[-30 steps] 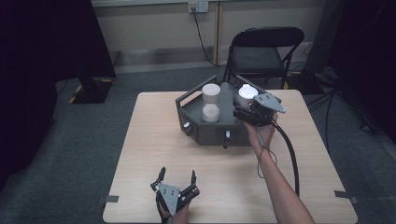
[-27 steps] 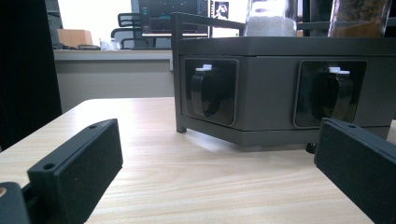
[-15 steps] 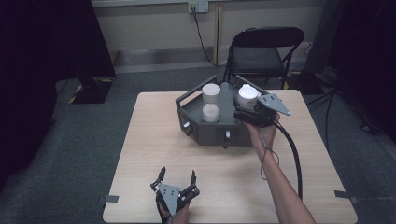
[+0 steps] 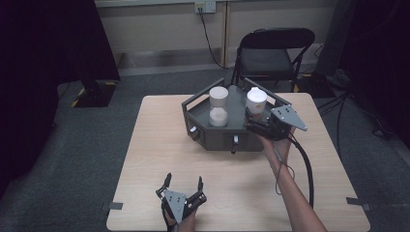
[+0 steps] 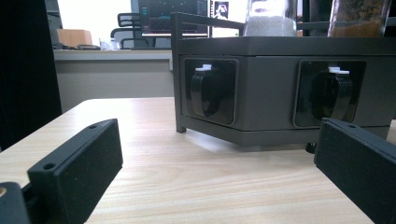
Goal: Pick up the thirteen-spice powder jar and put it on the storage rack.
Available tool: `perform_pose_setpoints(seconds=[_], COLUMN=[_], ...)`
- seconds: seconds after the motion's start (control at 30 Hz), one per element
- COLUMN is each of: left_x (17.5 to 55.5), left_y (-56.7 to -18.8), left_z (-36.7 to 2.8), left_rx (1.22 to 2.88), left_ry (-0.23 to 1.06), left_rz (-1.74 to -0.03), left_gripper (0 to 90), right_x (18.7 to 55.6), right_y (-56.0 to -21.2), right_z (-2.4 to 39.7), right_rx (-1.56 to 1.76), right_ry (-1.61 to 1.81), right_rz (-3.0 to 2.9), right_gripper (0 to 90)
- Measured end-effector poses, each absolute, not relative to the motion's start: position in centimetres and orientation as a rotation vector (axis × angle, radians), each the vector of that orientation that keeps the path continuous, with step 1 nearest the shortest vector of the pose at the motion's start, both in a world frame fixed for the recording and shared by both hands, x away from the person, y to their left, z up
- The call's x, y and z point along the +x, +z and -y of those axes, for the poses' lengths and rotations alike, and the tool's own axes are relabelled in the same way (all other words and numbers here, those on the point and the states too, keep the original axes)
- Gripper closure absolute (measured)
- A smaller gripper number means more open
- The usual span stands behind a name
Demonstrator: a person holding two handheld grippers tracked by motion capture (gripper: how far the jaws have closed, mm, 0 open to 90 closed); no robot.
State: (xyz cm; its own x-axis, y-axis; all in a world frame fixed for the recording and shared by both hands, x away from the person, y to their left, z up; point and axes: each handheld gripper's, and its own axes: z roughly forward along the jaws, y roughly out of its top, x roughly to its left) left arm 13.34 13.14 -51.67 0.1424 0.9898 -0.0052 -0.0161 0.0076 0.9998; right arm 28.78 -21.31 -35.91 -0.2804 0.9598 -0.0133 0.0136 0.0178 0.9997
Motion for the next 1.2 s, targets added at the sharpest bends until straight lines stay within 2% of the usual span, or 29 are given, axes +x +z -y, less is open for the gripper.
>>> perform_pose_setpoints(seconds=[0.73, 1.2], left_x=[13.3, 13.3], left_y=[-51.7, -51.7], left_z=[-13.1, -13.1], left_rx=[1.256, 1.253], left_ry=[1.107, 1.11], left_rz=[-1.094, -1.095], left_gripper=[0.5, 0.4], right_x=[24.4, 20.1], right_y=[-38.1, -39.9], right_z=[21.9, 22.8], right_rx=[1.068, 1.08], right_ry=[1.371, 1.417], right_rz=[-1.426, -1.392], right_gripper=[0.0, 0.0])
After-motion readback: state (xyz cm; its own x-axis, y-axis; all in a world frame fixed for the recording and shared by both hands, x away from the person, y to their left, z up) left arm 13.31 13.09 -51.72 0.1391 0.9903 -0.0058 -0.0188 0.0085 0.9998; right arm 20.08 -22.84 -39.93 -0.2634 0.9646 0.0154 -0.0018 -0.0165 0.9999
